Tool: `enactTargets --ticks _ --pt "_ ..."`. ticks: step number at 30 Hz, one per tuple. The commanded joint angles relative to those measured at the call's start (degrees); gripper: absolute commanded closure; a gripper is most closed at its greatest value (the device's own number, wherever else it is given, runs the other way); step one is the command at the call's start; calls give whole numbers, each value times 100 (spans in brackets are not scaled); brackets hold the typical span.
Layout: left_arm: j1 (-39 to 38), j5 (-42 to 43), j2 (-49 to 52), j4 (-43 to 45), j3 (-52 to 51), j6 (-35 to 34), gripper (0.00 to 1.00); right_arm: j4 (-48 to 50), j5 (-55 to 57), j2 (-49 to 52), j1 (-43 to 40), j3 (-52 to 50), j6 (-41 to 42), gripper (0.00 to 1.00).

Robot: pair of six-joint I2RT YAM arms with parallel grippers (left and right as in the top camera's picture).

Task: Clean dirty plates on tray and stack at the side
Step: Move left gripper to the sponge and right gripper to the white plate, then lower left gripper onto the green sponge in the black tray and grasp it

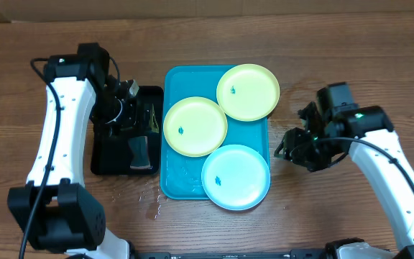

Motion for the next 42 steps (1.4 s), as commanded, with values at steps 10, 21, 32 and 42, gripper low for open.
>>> enactTargets --ticks 10,21,32,42 --pt "11 0 -426 57 52 -59 0 896 1639 -24 1460 -892 1644 47" --pt "11 11 -424 107 4 -59 0 1091 1884 -24 1814 -920 1856 46" --pt "9 -448 -424 313 -129 -151 63 1093 1884 -24 1814 -920 1856 41" --pt "-129 -859 -424 1600 -1401 -713 55 1110 1818 -22 1814 -920 1856 40"
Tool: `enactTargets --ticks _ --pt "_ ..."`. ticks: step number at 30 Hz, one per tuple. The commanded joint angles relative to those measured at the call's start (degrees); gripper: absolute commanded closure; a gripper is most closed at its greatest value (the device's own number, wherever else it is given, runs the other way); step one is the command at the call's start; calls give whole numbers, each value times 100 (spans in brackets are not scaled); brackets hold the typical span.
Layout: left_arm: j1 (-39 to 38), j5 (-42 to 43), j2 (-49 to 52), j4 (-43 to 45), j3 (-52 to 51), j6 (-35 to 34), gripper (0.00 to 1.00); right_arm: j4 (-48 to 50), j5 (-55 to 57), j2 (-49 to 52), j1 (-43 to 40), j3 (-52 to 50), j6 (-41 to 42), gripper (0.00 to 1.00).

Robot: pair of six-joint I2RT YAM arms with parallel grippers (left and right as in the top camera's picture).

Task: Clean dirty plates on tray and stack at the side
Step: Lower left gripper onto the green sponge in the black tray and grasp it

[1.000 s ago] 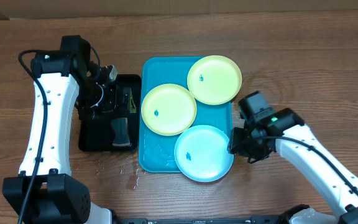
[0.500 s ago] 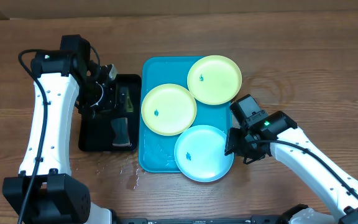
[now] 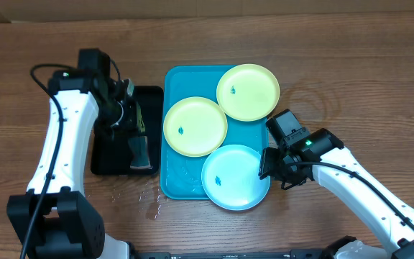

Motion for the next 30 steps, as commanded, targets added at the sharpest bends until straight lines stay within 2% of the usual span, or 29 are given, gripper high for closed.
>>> enactTargets --ticks 1,2,4,11,20,30 --pt "-153 -245 -103 332 -570 -304 56 33 35 -26 33 -39 24 40" --pt "-195 -249 -103 433 -713 -306 62 33 35 -24 33 -39 24 40" --pt "-262 -289 -101 603 -953 -372 66 33 33 -24 33 -39 24 40" --pt "-354 -890 -85 1099 -1512 -837 66 31 33 -26 33 -39 24 40" --pt "-354 -885 -63 1467 -1818 -866 72 33 33 -26 33 -39 22 40" --pt "-352 -1204 -63 1869 -2186 -925 69 35 33 -26 33 -39 24 39"
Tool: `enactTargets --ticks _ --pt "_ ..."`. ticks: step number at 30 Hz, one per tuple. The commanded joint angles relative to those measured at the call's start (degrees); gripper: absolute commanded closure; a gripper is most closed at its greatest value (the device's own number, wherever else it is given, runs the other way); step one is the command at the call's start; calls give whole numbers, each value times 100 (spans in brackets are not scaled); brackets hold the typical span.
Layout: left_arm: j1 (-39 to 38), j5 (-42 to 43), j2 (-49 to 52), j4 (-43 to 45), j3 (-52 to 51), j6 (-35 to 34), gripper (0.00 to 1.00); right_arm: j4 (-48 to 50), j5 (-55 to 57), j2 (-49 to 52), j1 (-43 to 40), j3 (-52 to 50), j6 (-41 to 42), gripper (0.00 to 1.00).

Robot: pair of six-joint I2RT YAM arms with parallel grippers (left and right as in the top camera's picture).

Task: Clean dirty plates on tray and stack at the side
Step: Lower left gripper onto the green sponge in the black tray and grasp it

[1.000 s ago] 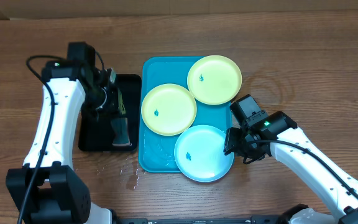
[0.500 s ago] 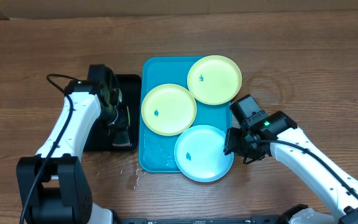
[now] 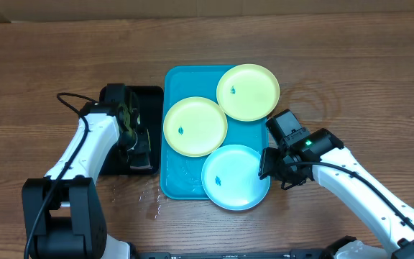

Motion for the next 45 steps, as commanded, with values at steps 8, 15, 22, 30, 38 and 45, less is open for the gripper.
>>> enactTargets --ticks 8,15,22,30,38,45 --pt "-17 -181 -63 293 -173 -127 69 31 33 -24 33 -37 24 39" --pt "-15 -188 -63 577 -374 188 65 26 33 -24 33 -37 24 40" --pt "-15 -205 -63 824 -608 190 66 28 33 -26 33 -37 22 39" --pt "-11 -426 -63 1123 -863 188 89 28 33 -26 33 -37 22 39" --pt "164 -59 -68 1117 -494 452 96 33 35 -26 33 -37 22 39" --pt "544 706 -70 708 450 765 96 -24 33 -24 33 -37 22 40"
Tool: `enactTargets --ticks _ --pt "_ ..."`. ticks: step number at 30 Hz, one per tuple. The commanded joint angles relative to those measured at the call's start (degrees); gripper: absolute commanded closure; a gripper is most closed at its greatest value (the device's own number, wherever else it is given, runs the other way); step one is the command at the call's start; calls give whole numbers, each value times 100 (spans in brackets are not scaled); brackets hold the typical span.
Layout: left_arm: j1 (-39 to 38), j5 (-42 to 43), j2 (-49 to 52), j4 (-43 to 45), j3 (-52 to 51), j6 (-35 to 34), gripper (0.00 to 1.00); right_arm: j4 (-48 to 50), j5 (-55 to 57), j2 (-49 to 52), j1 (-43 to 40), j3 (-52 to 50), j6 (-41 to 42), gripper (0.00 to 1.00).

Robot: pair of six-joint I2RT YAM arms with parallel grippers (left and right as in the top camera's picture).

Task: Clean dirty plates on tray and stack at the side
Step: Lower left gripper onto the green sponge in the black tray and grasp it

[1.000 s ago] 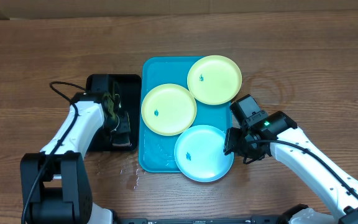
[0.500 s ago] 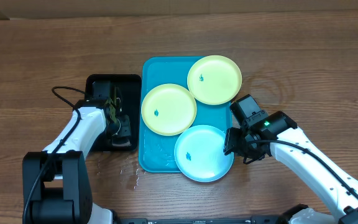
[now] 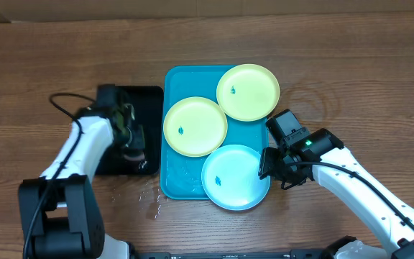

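Three plates lie on the teal tray [image 3: 169, 184]: two yellow-green plates [image 3: 195, 126] [image 3: 248, 91] and a light blue plate [image 3: 232, 178] at the front. Each has a small dark mark at its middle. My right gripper [image 3: 265, 173] sits at the blue plate's right rim, its fingers closed over the edge. Low inside the black tray [image 3: 149, 95], my left gripper [image 3: 132, 150] is right on a dark grey cleaning tool [image 3: 139, 157]. Its fingers are hidden by the wrist.
Wet patches glisten on the wooden table [image 3: 149, 205] in front of the teal tray. The black tray lies flush against the teal tray's left side. Bare wood extends to the right of the tray and along the far edge.
My left gripper has shifted slightly toward the front of the black tray and sits lower on the dark tool. The right arm and all three plates have not moved.
At first my left gripper hung over the back of the black tray and my right gripper was off to the right of the teal tray. Then the right gripper stood at the blue plate's rim and stayed. The left gripper came forward over the dark tool, now down on it.
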Motion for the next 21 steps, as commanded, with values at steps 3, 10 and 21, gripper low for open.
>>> enactTargets --ticks 3,10,21 --pt "205 732 -70 -249 802 457 96 -205 35 -26 33 -37 24 39" --pt "205 726 -70 -317 1021 520 96 -90 37 -26 33 -37 26 39" --pt "79 686 -63 313 721 525 96 -68 35 -24 33 -37 31 39"
